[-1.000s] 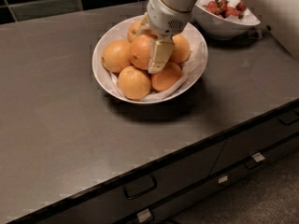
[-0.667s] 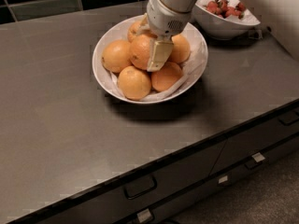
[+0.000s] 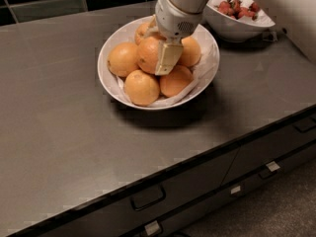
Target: Pick orange from white bowl
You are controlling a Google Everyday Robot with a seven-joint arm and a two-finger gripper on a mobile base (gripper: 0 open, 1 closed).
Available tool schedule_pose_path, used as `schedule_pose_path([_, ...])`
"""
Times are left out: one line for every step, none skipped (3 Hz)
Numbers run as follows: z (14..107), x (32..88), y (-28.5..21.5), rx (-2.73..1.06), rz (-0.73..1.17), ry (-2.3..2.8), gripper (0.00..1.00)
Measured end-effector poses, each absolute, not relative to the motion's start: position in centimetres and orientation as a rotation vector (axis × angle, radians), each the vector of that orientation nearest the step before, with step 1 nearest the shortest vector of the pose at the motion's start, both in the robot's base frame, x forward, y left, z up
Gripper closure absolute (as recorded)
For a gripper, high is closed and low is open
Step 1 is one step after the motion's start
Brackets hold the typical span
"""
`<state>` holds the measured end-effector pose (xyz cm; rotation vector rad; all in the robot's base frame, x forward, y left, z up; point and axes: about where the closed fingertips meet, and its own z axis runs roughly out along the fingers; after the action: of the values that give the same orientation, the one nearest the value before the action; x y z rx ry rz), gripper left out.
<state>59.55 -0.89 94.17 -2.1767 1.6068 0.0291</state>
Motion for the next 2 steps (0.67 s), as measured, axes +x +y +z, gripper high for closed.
schedule_pose_path([94.18,59.55,-0.89,-2.177,0.029,1.607,1.00])
schedule_pose_path([94.34,59.54,-0.90,-2.177,0.029,1.607,1.00])
